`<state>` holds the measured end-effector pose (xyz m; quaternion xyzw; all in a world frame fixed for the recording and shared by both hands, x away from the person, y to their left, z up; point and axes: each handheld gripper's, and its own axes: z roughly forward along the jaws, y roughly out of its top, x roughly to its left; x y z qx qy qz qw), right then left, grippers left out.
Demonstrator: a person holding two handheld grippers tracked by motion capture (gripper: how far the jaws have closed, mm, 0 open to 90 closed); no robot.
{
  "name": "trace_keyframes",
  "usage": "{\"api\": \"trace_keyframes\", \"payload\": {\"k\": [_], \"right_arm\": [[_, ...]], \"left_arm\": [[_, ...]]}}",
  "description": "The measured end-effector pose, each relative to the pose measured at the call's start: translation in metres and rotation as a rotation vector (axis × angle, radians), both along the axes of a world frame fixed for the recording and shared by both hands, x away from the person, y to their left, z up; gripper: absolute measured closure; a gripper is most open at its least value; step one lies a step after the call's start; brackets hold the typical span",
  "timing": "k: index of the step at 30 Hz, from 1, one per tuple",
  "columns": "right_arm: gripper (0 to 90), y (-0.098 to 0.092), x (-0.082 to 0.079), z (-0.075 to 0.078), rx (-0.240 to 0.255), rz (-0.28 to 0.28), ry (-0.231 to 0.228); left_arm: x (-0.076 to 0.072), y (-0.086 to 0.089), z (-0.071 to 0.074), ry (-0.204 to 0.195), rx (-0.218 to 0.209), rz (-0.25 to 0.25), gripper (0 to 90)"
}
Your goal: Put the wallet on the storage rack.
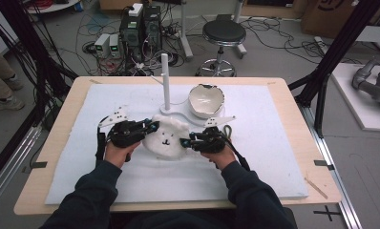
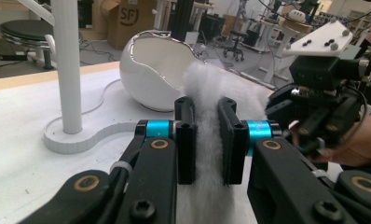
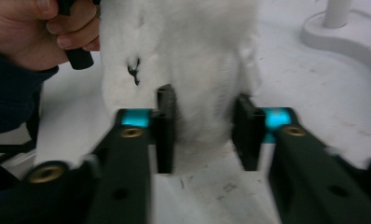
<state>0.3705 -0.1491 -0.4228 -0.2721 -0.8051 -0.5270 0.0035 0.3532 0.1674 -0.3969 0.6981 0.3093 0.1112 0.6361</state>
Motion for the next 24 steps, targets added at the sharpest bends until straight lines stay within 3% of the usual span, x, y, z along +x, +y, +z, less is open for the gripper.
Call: {"api": "trace_keyframes", "payload": {"k": [2, 3, 4, 7, 10, 11, 12, 13, 15, 18, 19, 20, 23, 24], "right_arm": [[73.5, -0.003, 0.0, 0.003, -0.009, -0.01, -0.021], [75.3, -0.01, -0.001, 0.008, -0.033, -0.031, -0.073], [75.6, -0.013, -0.002, 0.01, -0.043, -0.041, -0.101], [75.9, -0.019, -0.002, 0.015, -0.059, -0.031, -0.129], [75.8, -0.018, -0.004, 0.02, -0.076, -0.004, -0.165], [75.7, -0.017, -0.005, 0.022, -0.069, 0.007, -0.178], [75.8, -0.016, -0.006, 0.023, -0.059, 0.011, -0.192], [75.7, -0.016, -0.007, 0.024, -0.059, 0.015, -0.2], [75.6, -0.017, -0.007, 0.025, -0.051, 0.007, -0.204], [75.5, -0.019, -0.007, 0.027, -0.031, 0.0, -0.201], [74.9, -0.02, -0.006, 0.028, -0.004, 0.001, -0.195], [74.1, -0.021, -0.006, 0.028, 0.002, -0.005, -0.194], [68.4, -0.022, -0.006, 0.028, 0.019, -0.035, -0.191], [62.1, -0.024, -0.004, 0.028, 0.035, -0.053, -0.183]], "left_arm": [[0.002, 0.0, -0.003, 0.028, 0.038, -0.003, 73.4], [0.003, -0.001, -0.004, 0.041, 0.059, 0.003, 57.2], [0.005, -0.002, -0.007, 0.058, 0.13, 0.023, 52.1], [0.007, -0.002, -0.009, 0.062, 0.159, 0.022, 46.6], [0.008, -0.003, -0.011, 0.067, 0.171, -0.02, 52.9], [0.007, -0.008, -0.015, 0.084, 0.222, -0.065, 54.7], [0.007, -0.008, -0.015, 0.084, 0.222, -0.065, 59.2], [0.007, -0.011, -0.018, 0.101, 0.282, -0.083, 64.8], [0.007, -0.012, -0.02, 0.11, 0.296, -0.103, 75.0], [0.006, -0.012, -0.019, 0.106, 0.277, -0.125, 77.9], [0.006, -0.011, -0.018, 0.099, 0.268, -0.131, 79.6], [0.006, -0.009, -0.016, 0.093, 0.243, -0.127, 80.2], [0.006, -0.006, -0.013, 0.084, 0.188, -0.126, 81.5], [0.005, -0.004, -0.012, 0.071, 0.171, -0.124, 81.8]]}}
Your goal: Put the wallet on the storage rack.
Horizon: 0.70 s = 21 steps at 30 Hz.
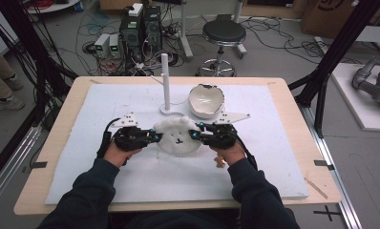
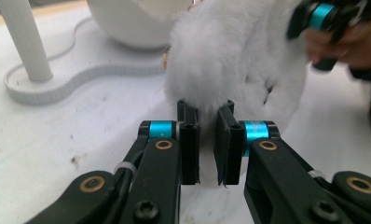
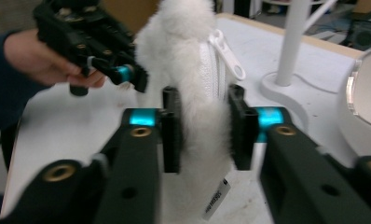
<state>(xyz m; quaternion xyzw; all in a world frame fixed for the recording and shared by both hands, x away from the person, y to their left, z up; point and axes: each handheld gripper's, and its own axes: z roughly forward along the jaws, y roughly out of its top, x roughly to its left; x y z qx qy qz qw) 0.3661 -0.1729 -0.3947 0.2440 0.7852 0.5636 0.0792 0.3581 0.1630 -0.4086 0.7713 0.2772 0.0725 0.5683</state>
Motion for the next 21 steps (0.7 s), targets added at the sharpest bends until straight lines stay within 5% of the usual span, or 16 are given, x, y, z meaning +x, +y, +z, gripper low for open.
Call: {"api": "trace_keyframes", "payload": {"k": [3, 11, 15, 16, 19, 21], "right_arm": [[43.7, -0.006, 0.004, -0.002, 0.041, -0.047, 0.039], [41.3, -0.003, 0.008, -0.009, 0.091, 0.002, 0.14], [67.5, -0.001, 0.008, -0.01, 0.116, 0.051, 0.159], [70.4, -0.002, 0.007, -0.009, 0.119, 0.043, 0.151], [73.6, -0.005, 0.006, -0.005, 0.126, 0.025, 0.124], [75.1, -0.008, 0.003, 0.001, 0.09, -0.006, 0.053]], "left_arm": [[-0.001, 0.005, 0.005, -0.029, -0.073, 0.012, 82.1], [-0.003, 0.006, 0.007, -0.058, -0.116, 0.027, 82.0], [-0.002, 0.004, 0.004, -0.036, -0.095, 0.034, 81.1], [0.0, 0.003, 0.001, 0.003, -0.078, 0.031, 80.3], [0.001, -0.001, -0.004, 0.035, -0.037, 0.023, 74.4], [0.002, -0.005, -0.01, 0.07, 0.01, 0.041, 66.9]]}}
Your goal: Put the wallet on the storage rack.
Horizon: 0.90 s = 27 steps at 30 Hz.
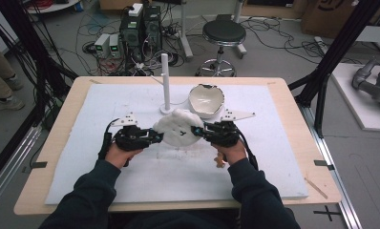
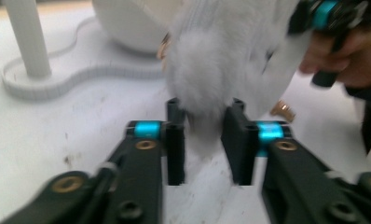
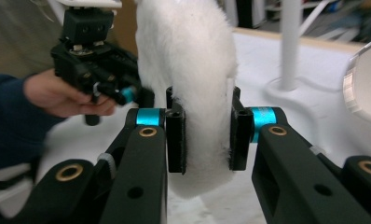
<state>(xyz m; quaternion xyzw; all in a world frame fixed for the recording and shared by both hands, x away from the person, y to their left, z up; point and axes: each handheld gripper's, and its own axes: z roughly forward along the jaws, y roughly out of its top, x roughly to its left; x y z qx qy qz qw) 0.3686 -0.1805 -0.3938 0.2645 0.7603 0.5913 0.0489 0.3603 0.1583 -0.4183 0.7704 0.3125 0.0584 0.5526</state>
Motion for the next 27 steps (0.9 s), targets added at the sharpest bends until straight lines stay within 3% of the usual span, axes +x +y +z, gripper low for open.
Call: {"api": "trace_keyframes", "payload": {"k": [1, 2, 3, 4, 7, 9, 10, 12, 13, 15, 16, 19, 24, 27], "right_arm": [[75.4, -0.001, -0.001, 0.003, -0.025, -0.015, -0.031], [75.4, -0.001, -0.001, 0.003, -0.025, -0.015, -0.031], [75.3, -0.005, -0.003, 0.009, -0.065, -0.036, -0.081], [75.3, -0.005, -0.003, 0.009, -0.065, -0.036, -0.081], [75.4, -0.012, -0.003, 0.024, -0.102, -0.045, -0.15], [75.4, -0.015, -0.003, 0.032, -0.139, -0.047, -0.186], [75.4, -0.015, -0.003, 0.032, -0.139, -0.047, -0.186], [75.4, -0.017, 0.0, 0.046, -0.2, -0.053, -0.239], [75.4, -0.018, 0.002, 0.05, -0.219, -0.055, -0.252], [75.4, -0.02, 0.007, 0.061, -0.25, -0.06, -0.281], [75.4, -0.02, 0.007, 0.061, -0.25, -0.06, -0.281], [75.4, -0.025, 0.016, 0.083, -0.305, -0.073, -0.319], [75.4, -0.032, 0.029, 0.105, -0.343, -0.099, -0.353], [75.4, -0.033, 0.035, 0.111, -0.375, -0.116, -0.369]], "left_arm": [[0.001, 0.001, -0.001, 0.007, 0.0, 0.009, 63.4], [0.001, 0.001, -0.001, 0.007, 0.0, 0.009, 58.0], [0.002, 0.003, 0.0, 0.008, -0.009, 0.03, 52.3], [0.003, 0.006, 0.0, 0.006, -0.018, 0.051, 52.3], [0.005, 0.021, 0.003, -0.003, -0.048, 0.123, 43.1], [0.006, 0.026, 0.003, -0.011, -0.049, 0.133, 41.8], [0.006, 0.029, 0.004, -0.02, -0.05, 0.142, 41.8], [0.005, 0.039, 0.007, -0.063, -0.052, 0.16, 36.6], [0.006, 0.049, 0.009, -0.086, -0.035, 0.197, 34.0], [0.006, 0.054, 0.01, -0.095, -0.026, 0.22, 27.2], [0.007, 0.058, 0.01, -0.099, -0.022, 0.236, 27.2], [0.01, 0.075, 0.007, -0.098, -0.015, 0.297, 25.3], [0.012, 0.079, 0.005, -0.087, -0.018, 0.299, 25.5], [0.012, 0.077, 0.004, -0.082, -0.01, 0.296, 25.5]]}}
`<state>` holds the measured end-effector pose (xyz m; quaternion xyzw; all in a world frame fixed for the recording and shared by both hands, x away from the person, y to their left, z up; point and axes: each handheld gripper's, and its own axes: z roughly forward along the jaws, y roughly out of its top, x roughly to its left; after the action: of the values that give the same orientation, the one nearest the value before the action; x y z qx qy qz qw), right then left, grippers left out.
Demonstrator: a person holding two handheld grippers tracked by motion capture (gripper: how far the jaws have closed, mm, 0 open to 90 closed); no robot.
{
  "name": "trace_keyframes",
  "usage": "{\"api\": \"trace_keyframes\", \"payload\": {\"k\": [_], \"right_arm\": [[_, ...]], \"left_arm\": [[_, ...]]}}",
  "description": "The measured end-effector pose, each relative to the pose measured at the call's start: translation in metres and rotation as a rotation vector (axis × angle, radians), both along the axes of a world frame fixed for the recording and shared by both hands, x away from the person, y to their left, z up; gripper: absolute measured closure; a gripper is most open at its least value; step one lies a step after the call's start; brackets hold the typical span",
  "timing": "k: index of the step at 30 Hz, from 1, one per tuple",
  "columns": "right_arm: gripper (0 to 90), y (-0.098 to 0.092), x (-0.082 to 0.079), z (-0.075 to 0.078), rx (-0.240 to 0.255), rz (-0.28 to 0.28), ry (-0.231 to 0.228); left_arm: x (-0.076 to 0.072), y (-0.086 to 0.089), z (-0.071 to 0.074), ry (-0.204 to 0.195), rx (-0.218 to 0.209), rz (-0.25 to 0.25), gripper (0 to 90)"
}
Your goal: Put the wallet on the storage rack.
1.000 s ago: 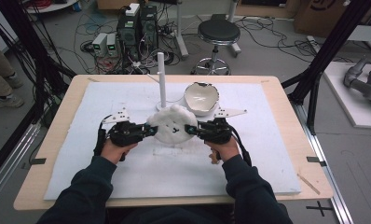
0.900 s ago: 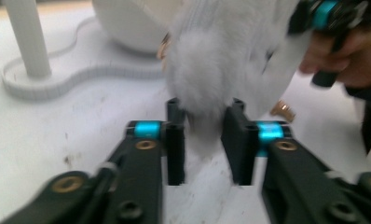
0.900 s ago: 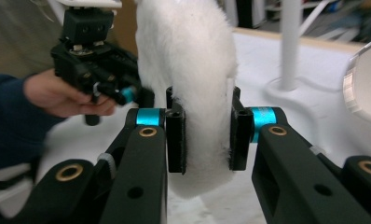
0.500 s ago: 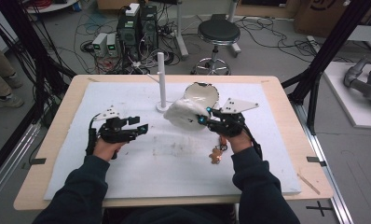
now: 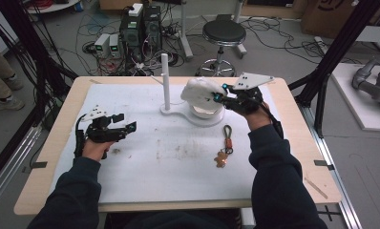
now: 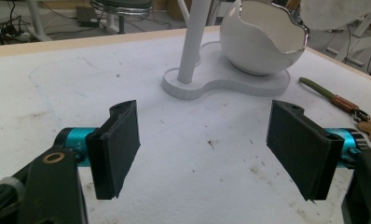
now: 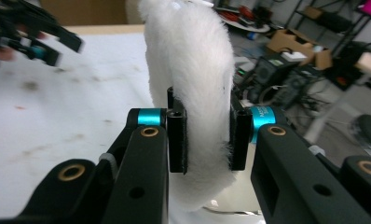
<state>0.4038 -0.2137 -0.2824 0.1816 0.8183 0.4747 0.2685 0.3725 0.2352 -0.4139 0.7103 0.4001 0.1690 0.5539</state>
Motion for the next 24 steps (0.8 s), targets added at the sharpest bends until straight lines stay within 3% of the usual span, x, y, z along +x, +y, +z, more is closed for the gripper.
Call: {"api": "trace_keyframes", "payload": {"k": [7, 8, 9, 10, 16, 24], "right_arm": [[75.4, 0.0, 0.022, 0.008, -0.125, -0.049, -0.032], [75.4, 0.002, 0.027, 0.006, -0.179, -0.058, -0.045], [75.4, 0.002, 0.027, 0.006, -0.179, -0.058, -0.045], [75.4, 0.005, 0.032, 0.002, -0.215, -0.055, -0.061], [75.4, 0.013, 0.044, -0.01, -0.286, -0.083, -0.063], [75.4, 0.001, 0.043, -0.001, -0.205, -0.126, -0.086]], "left_arm": [[0.0, -0.001, 0.0, 0.003, -0.001, 0.001, 25.6], [0.0, 0.0, 0.0, 0.001, -0.006, 0.004, 25.7], [0.0, 0.0, 0.0, 0.001, -0.006, 0.004, 25.6], [0.0, 0.0, 0.0, 0.0, -0.008, 0.006, 25.6], [0.0, 0.002, 0.0, 0.005, -0.007, 0.008, 25.6], [0.0, 0.003, -0.001, 0.016, -0.013, 0.015, 25.6]]}}
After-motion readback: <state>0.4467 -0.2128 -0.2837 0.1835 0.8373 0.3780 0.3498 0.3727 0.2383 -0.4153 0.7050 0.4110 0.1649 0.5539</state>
